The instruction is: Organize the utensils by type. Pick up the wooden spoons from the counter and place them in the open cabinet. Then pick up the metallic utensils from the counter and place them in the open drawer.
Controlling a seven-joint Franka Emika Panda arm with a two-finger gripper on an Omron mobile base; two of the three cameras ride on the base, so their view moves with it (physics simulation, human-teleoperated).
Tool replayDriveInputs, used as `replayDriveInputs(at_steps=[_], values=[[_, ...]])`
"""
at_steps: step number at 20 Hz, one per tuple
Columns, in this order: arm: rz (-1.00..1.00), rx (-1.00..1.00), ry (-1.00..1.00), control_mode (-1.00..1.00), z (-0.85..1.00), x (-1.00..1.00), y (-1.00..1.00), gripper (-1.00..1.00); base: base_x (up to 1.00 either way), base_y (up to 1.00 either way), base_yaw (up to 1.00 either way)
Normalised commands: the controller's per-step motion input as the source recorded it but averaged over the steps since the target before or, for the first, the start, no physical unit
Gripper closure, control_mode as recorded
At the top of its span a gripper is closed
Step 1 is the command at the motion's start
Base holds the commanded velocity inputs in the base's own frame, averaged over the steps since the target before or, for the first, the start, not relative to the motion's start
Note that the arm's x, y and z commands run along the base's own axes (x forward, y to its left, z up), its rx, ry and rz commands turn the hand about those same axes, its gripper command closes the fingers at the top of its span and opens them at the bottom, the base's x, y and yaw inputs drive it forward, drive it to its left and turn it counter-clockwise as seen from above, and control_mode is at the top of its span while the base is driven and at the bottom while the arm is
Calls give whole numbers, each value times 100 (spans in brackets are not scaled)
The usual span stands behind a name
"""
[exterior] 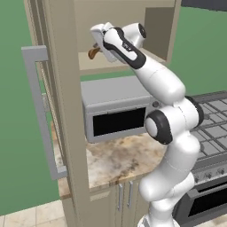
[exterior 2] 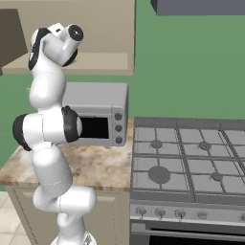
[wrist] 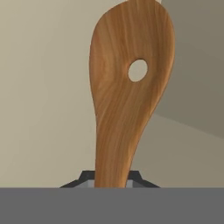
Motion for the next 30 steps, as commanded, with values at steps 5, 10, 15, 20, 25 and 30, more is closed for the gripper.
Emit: replayDriveInputs(at_steps=[5,10,15,20,25,30], values=[[0,0,0,-100,-2,28,12,100,0,0,0],[0,0,0,-100,-9,18,17,-100,0,0,0],[0,0,1,-100,-7,8,4,-100,0,0,0],[0,0,4,-100,-6,3,0,-100,0,0,0],[0,0,6,-100,-8,0,0,-100,0,0,0],[0,0,3,-100,-6,-4,0,-100,0,0,0]])
